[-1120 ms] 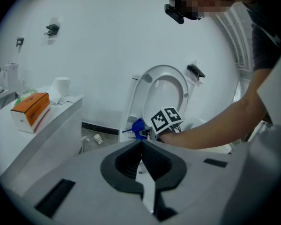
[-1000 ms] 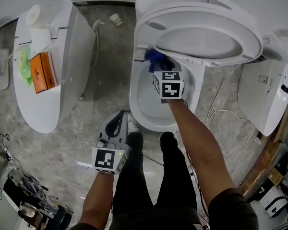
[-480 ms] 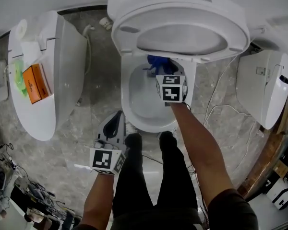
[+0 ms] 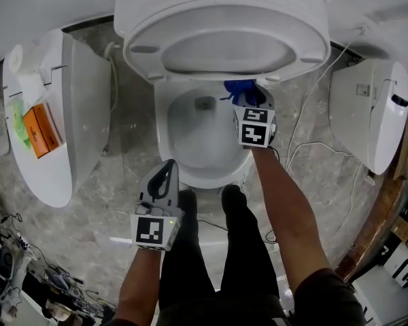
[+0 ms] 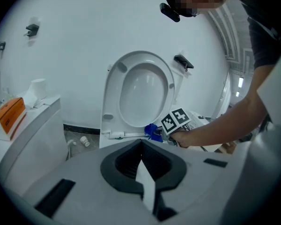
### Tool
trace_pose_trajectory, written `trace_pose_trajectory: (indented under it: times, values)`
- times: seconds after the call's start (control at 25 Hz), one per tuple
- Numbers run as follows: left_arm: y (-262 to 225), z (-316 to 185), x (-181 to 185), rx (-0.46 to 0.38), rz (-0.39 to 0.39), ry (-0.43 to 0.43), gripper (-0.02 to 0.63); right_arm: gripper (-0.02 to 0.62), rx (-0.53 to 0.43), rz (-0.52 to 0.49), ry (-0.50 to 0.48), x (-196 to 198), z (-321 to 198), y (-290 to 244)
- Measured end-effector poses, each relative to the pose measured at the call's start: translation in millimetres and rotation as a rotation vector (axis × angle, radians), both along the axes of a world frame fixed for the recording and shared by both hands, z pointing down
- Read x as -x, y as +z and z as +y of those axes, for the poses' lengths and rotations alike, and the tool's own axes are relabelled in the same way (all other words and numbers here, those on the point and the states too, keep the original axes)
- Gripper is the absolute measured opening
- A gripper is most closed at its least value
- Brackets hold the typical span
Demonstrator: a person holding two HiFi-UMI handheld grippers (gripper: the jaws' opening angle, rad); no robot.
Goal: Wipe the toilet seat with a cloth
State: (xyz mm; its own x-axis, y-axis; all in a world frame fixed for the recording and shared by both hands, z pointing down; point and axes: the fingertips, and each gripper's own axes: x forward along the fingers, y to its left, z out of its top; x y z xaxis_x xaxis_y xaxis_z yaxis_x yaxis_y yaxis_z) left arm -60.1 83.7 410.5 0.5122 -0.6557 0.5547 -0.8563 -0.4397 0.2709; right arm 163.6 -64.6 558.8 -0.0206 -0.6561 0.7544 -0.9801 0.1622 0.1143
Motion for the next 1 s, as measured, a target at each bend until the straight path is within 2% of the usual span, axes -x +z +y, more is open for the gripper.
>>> trace_pose_trajectory:
  times: [0.2,0.4,0.76,1.0]
  values:
    - [1.2,1.7,-17.2,0.006,-0.004,0.023,0.009,0.091,-0.024,0.018,0.009,-17.4,2.9,-12.1]
    - [-13.6,-3.4,-25.9,-0.008,0.022,0.004,0.009,0.091,-0.087,0.046,0.008,-34.2,3.0,-31.8]
    - [-14.0,3.5,-39.4,-0.018,0.012,0.033,0.009,0.091,-0.188,0.113,-0.060,-42.6,8.6,-67.5]
    - [-14.3,14.3,-43.8,-0.007,0.024,0.036,0.009,0.091,-0.273,0.113,-0.035,-55.7,0.6,-103.6]
